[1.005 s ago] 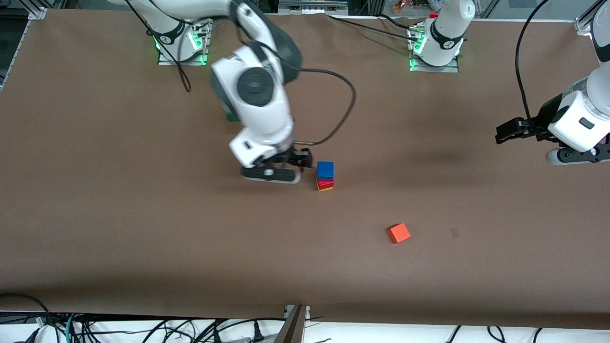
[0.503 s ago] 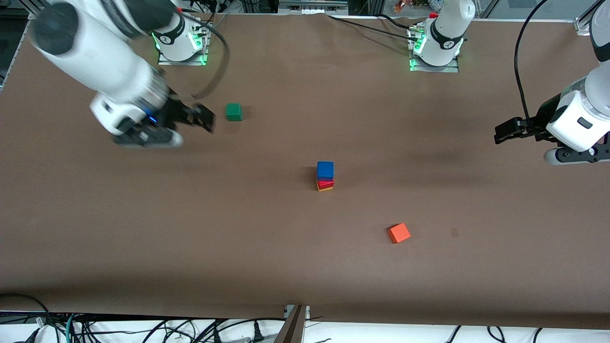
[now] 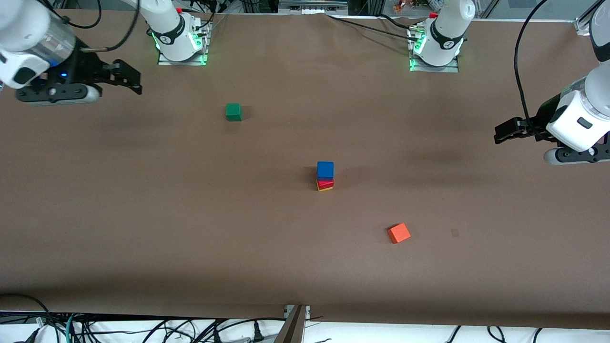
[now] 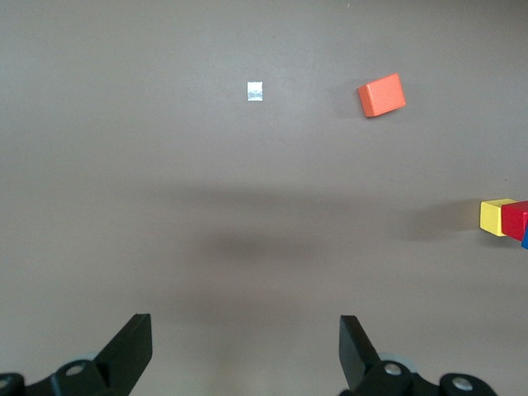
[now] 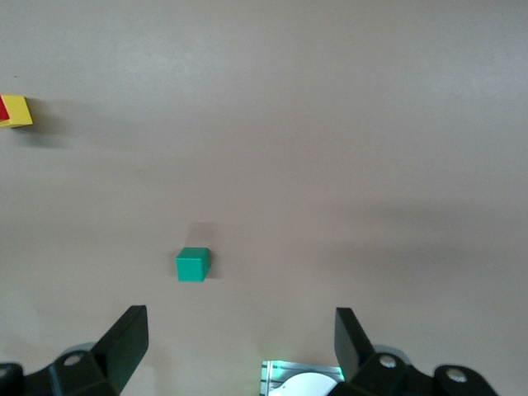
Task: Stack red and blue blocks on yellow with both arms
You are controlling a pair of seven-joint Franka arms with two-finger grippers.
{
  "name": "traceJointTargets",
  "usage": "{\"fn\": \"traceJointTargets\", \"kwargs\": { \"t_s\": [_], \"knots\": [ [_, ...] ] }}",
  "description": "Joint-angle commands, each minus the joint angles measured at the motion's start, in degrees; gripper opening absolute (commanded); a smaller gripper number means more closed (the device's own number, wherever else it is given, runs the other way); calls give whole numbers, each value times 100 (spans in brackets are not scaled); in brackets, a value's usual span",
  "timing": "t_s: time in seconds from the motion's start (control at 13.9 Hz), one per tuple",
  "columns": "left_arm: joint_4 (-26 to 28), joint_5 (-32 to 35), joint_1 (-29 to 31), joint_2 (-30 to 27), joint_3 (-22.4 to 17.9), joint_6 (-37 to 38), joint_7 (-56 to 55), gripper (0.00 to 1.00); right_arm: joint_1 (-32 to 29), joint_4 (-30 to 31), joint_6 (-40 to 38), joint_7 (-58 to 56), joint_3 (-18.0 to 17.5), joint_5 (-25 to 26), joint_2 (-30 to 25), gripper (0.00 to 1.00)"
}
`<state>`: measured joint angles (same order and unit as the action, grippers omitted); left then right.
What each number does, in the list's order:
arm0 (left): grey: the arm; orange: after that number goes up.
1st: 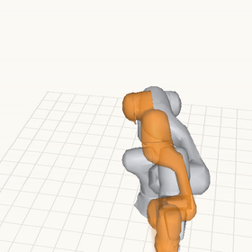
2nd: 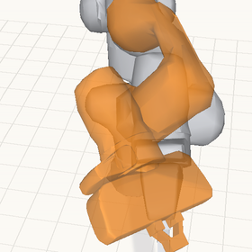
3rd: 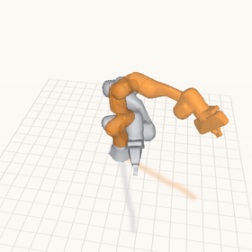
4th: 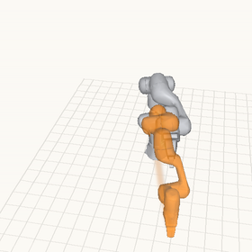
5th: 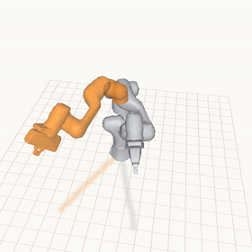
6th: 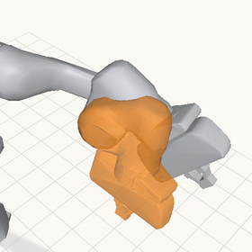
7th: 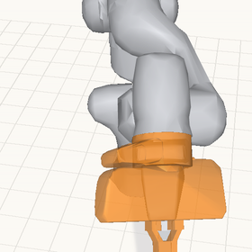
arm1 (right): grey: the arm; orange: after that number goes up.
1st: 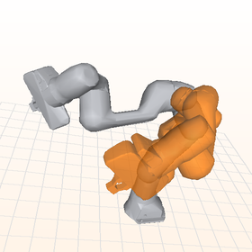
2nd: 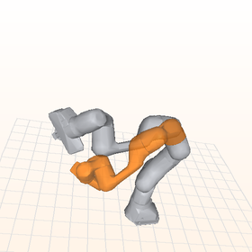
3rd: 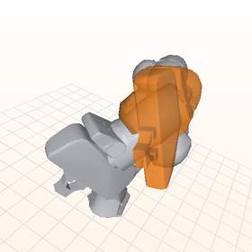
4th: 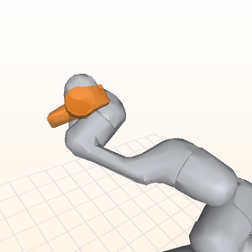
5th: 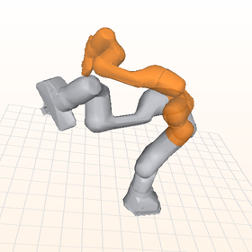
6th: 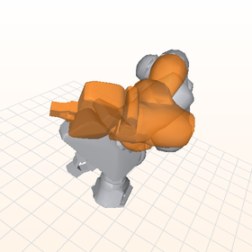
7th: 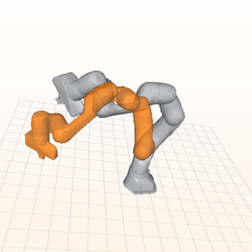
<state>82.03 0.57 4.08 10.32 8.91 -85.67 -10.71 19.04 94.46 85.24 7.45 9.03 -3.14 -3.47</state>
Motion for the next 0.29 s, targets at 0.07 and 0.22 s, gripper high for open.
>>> {"fn": "traceJointTargets", "kwargs": {
  "t_s": [0.07,0.22],
  "knots": [
    [-161,-66,5,75,-29,24,140,100,-94,-331,-16,-86,-165,200,196,100],
    [-161,-75,5,75,-30,24,140,100,-111,-437,-51,-112,-156,200,259,100]
  ]
}}
